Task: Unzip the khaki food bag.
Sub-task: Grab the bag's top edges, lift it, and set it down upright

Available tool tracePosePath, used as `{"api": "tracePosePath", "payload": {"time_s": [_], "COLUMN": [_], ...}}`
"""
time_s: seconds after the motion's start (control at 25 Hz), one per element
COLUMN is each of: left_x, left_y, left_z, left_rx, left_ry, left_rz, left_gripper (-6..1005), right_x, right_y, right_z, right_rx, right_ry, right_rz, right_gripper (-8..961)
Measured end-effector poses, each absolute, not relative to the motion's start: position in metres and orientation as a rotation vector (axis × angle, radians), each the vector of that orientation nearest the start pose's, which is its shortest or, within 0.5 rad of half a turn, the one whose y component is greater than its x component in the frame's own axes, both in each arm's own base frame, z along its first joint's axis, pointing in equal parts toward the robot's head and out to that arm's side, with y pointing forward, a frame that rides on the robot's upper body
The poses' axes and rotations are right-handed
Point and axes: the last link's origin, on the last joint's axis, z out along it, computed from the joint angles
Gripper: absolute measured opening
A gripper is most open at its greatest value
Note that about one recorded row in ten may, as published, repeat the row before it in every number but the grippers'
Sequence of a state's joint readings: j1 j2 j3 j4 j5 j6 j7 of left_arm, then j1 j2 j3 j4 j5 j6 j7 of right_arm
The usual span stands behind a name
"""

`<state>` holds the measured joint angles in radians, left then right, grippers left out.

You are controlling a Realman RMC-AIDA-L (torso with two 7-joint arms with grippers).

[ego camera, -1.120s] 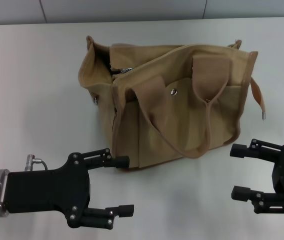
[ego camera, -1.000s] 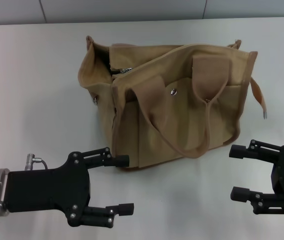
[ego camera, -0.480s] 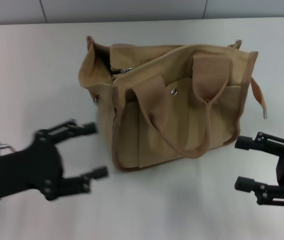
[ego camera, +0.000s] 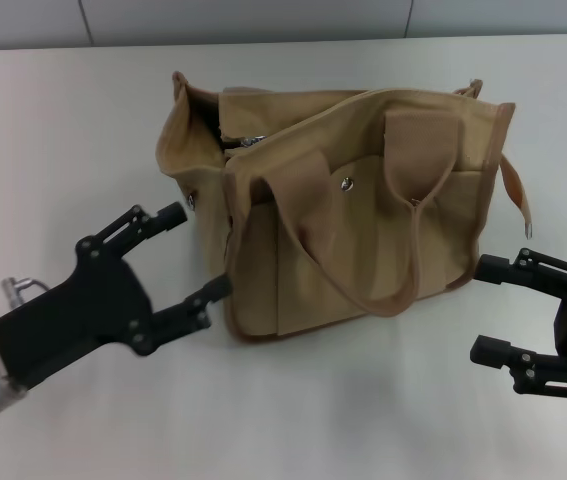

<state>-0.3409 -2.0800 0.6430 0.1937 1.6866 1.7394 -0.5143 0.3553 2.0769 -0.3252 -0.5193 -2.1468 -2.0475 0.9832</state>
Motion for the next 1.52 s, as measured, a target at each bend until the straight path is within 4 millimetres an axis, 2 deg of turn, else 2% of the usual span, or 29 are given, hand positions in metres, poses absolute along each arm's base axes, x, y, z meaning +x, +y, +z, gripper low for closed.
{"api": "tracePosePath", "payload": {"time_s": [0.32,0.52,0.8,1.0,1.12,1.32,1.52], "left_x": [-0.285,-0.281,-0.283,-0.281,-0.278,-0.276,-0.272], "left_y": [0.247,0.246,0.246,0.247,0.248,0.248,0.25], "left_z": [-0.061,-0.067,-0.067,-0.07,-0.071,-0.071,-0.068], "left_rx": [-2.249,-2.178,-2.138,-2.136,-2.125,-2.116,-2.097], "left_ry": [-0.162,-0.14,-0.152,-0.18,-0.195,-0.202,-0.195], "left_rz": [-0.993,-0.966,-0.947,-0.952,-0.968,-0.982,-1.015], "left_gripper": [817,781,729,543,330,75,50], "right_x": [0.294,0.294,0.296,0.297,0.296,0.297,0.299], "right_y": [0.219,0.22,0.221,0.221,0.223,0.223,0.222], "right_z": [0.017,0.016,0.013,0.014,0.017,0.02,0.024], "right_rx": [-2.674,-2.657,-2.646,-2.624,-2.559,-2.506,-2.457], "right_ry": [0.405,0.413,0.434,0.441,0.443,0.442,0.437], "right_rz": [1.177,1.186,1.174,1.18,1.218,1.243,1.256], "right_gripper": [809,810,810,809,810,809,810]}}
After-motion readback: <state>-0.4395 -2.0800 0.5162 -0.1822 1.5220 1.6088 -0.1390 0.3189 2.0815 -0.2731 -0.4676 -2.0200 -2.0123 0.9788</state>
